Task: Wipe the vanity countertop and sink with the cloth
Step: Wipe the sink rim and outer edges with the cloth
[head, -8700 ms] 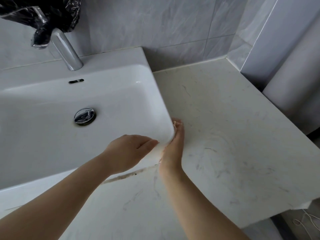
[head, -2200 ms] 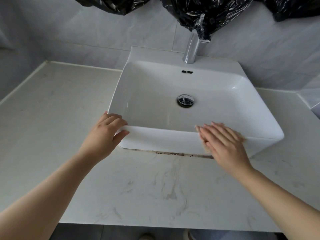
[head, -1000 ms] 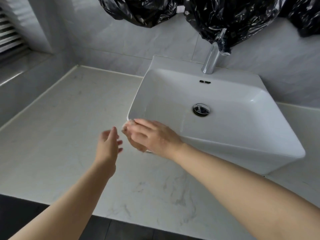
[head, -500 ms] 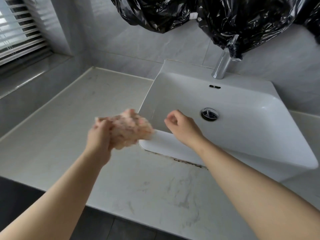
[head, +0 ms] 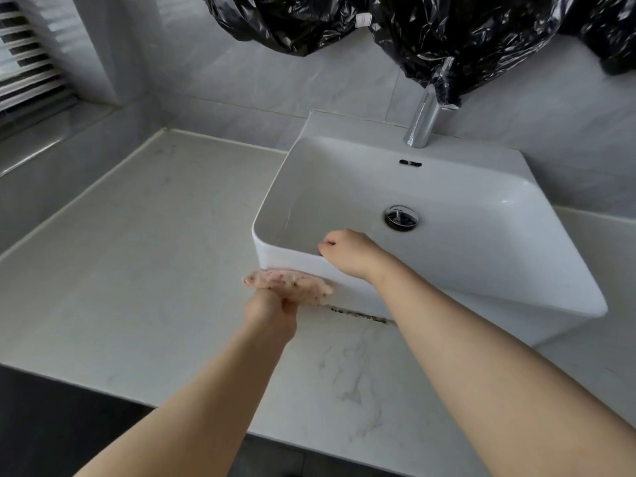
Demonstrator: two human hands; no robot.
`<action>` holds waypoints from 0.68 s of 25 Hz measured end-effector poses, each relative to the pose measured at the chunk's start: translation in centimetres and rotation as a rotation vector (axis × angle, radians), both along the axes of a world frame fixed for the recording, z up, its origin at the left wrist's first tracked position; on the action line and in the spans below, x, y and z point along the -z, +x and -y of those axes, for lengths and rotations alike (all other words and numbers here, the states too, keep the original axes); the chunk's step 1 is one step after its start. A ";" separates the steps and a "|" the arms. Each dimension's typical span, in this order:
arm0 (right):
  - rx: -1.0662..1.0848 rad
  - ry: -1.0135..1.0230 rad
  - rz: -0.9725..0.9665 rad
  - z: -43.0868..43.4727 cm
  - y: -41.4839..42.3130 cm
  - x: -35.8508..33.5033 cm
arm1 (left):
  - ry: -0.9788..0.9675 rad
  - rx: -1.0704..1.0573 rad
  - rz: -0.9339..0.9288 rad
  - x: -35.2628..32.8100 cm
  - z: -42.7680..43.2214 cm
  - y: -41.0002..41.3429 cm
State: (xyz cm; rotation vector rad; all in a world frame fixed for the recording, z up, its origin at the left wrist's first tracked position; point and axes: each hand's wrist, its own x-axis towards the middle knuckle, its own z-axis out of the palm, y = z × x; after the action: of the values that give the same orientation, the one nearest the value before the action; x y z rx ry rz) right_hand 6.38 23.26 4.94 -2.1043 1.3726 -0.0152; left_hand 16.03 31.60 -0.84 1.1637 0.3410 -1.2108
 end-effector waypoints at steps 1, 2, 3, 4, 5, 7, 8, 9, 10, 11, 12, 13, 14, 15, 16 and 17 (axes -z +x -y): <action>0.004 -0.003 0.000 0.0 0.0 0.0 | 0.058 0.040 0.010 -0.1 0.7 -0.6; 0.006 -0.008 -0.004 -0.1 0.0 0.0 | 0.089 0.081 0.009 -0.5 1.4 -1.1; 0.010 -0.013 -0.008 -0.2 0.0 0.0 | 0.101 0.112 -0.018 -1.0 2.0 -1.4; 0.016 -0.018 -0.008 -0.2 0.1 0.0 | 0.100 0.102 -0.078 -1.5 2.5 -1.3; 0.028 -0.022 -0.003 -0.2 0.1 0.1 | 0.090 0.069 -0.146 -2.0 3.0 -1.0; 0.049 -0.036 0.004 -0.2 0.2 0.4 | 0.034 0.033 -0.191 -3.0 3.4 0.1; 0.054 -0.045 0.003 -0.2 0.2 0.4 | 0.009 0.023 -0.177 -3.8 3.5 0.6; 0.056 -0.052 0.002 -0.2 0.2 0.5 | -0.022 0.000 -0.147 -4.4 3.6 1.0; 0.060 -0.052 0.004 -0.2 0.2 0.5 | -0.044 -0.028 -0.114 -4.8 3.8 1.1; 0.066 -0.048 0.004 -0.2 0.3 0.6 | -0.041 -0.051 -0.065 -4.6 3.8 1.2; 0.072 -0.043 0.006 -0.3 0.4 0.6 | -0.025 -0.040 -0.016 -4.3 3.6 1.2; 0.081 -0.037 0.011 -0.3 0.4 0.7 | 0.015 0.007 0.043 -3.7 3.5 1.3; 0.090 -0.031 0.018 -0.3 0.4 0.8 | 0.068 0.084 0.116 -3.3 3.1 1.7; 0.098 -0.027 0.025 -0.1 0.4 0.8 | 0.126 0.186 0.204 -2.9 2.8 2.3; 0.103 -0.020 0.028 -0.1 0.4 0.9 | 0.172 0.266 0.295 -3.0 2.3 2.9; 0.100 -0.015 0.027 0.0 0.5 0.9 | 0.168 0.310 0.398 -3.3 2.1 3.5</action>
State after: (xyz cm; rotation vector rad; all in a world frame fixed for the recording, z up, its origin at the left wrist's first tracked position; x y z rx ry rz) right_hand 6.83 23.21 4.05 -2.0387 1.4650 -0.0945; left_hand 19.55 29.54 2.48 1.6132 -0.0425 -1.1946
